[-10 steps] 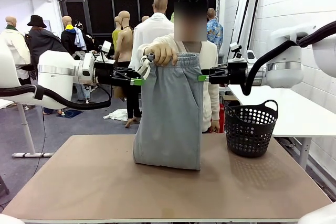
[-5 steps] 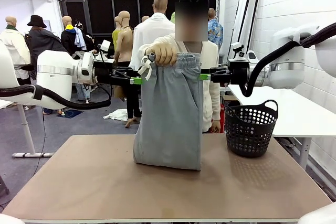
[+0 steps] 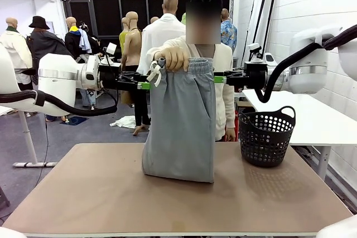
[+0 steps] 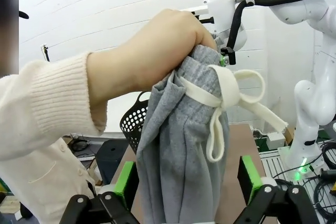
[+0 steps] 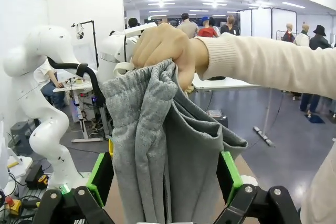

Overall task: Fold the training pants.
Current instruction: Release the ends of the Training pants and then grab the overlapped ends.

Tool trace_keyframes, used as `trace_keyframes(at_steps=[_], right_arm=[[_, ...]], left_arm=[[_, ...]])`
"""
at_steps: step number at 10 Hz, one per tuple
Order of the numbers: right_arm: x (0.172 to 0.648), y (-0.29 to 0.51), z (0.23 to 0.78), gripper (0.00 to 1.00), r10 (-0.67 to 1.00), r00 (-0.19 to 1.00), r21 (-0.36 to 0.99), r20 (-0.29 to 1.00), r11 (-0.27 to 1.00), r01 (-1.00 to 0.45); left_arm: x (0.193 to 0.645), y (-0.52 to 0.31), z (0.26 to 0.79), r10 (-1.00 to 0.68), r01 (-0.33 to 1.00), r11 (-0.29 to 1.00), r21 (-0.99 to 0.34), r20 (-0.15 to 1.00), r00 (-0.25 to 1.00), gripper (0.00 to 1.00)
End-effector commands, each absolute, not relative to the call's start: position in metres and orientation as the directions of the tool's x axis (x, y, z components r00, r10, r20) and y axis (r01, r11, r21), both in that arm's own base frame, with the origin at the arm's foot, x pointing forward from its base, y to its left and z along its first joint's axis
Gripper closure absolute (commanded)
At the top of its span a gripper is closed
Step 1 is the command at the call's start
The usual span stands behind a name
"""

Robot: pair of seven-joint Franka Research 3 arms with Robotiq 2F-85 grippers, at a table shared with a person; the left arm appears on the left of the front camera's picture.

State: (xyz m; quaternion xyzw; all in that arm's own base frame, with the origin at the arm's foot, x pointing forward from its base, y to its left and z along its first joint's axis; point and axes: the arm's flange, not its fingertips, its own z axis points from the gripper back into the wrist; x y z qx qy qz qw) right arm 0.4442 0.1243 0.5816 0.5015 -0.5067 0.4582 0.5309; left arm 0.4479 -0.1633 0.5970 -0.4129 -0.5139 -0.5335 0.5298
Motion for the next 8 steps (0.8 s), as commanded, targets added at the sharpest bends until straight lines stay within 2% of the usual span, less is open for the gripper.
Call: trace_keyframes(at_steps=[1, 8], right_arm=[[0.436, 0.121, 0.579, 0.0, -0.001, 0.083, 0.083, 0.997, 0.077, -0.994], [0.429, 0.119, 0.58, 0.0, 0.02, 0.059, 0.056, 0.998, 0.115, -0.992]], left_arm=[[0.443, -0.158, 0.601, -0.128, 0.986, 0.133, 0.1, 0.988, -0.083, 0.0], [0.443, -0.147, 0.602, -0.101, 0.988, 0.135, 0.076, 0.993, -0.062, 0.0]])
